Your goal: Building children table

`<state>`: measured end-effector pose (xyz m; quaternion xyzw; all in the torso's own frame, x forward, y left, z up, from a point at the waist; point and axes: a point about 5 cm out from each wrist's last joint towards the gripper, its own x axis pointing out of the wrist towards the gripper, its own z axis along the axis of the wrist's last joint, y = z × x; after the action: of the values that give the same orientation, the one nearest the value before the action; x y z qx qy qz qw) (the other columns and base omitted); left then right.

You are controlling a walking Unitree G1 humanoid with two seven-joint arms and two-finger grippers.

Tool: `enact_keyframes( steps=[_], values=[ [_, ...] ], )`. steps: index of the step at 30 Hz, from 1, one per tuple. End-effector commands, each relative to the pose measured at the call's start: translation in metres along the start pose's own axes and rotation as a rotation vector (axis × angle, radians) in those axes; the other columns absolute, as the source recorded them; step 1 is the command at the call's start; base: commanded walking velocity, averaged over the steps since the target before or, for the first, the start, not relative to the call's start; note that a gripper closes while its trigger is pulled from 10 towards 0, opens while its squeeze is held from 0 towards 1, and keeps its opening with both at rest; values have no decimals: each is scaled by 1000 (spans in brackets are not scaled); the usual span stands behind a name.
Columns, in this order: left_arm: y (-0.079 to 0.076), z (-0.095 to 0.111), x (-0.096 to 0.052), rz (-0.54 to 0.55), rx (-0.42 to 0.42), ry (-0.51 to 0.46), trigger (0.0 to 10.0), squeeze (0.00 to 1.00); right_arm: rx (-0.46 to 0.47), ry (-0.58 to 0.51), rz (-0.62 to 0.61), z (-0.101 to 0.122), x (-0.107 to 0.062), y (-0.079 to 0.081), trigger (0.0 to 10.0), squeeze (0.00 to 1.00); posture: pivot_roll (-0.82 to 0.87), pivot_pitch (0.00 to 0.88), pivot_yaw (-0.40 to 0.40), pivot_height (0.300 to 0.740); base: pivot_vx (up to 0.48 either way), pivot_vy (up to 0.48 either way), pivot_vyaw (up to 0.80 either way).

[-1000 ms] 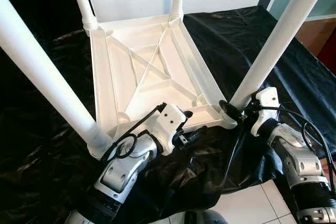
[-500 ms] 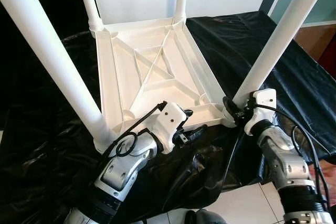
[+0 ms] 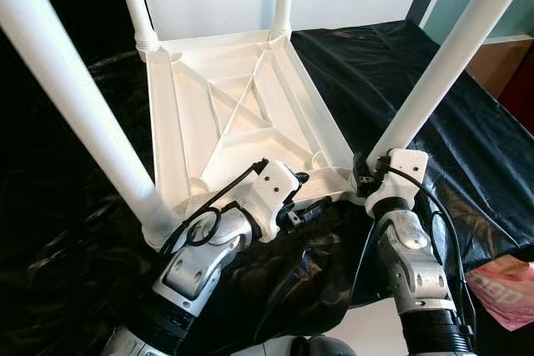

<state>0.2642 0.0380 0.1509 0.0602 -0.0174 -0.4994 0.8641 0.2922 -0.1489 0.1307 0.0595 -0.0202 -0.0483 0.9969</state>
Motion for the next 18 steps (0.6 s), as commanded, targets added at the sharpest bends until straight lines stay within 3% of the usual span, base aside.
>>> enact_keyframes(
  steps=[1,9,10,12,13,18],
  values=[
    [-6,2,-1,-103,-7,-11,10000,0,21,101,-32,-18,-6,2,10000,0,-4,99,-57,740,0,0,0],
    [-6,1,-3,-96,-11,-11,10000,0,6,55,-7,-12,-8,2,10000,0,-1,116,-55,740,0,0,0],
    [-7,1,-3,-96,-11,-10,10000,0,10,49,-11,-11,-8,2,10000,871,-1,116,-55,740,0,0,0],
    [-7,1,-4,-95,-13,-10,10000,0,8,38,-12,-10,-9,3,10000,871,0,121,-53,740,0,0,0],
    [-8,0,-5,-94,-16,-9,10000,0,-1,14,4,-7,-10,3,10000,1000,1,126,-51,740,0,0,0],
    [-5,0,-7,-87,-20,-7,10000,0,-58,-28,34,-1,-11,1,10000,1000,-2,137,-41,740,0,0,0]
  ],
)
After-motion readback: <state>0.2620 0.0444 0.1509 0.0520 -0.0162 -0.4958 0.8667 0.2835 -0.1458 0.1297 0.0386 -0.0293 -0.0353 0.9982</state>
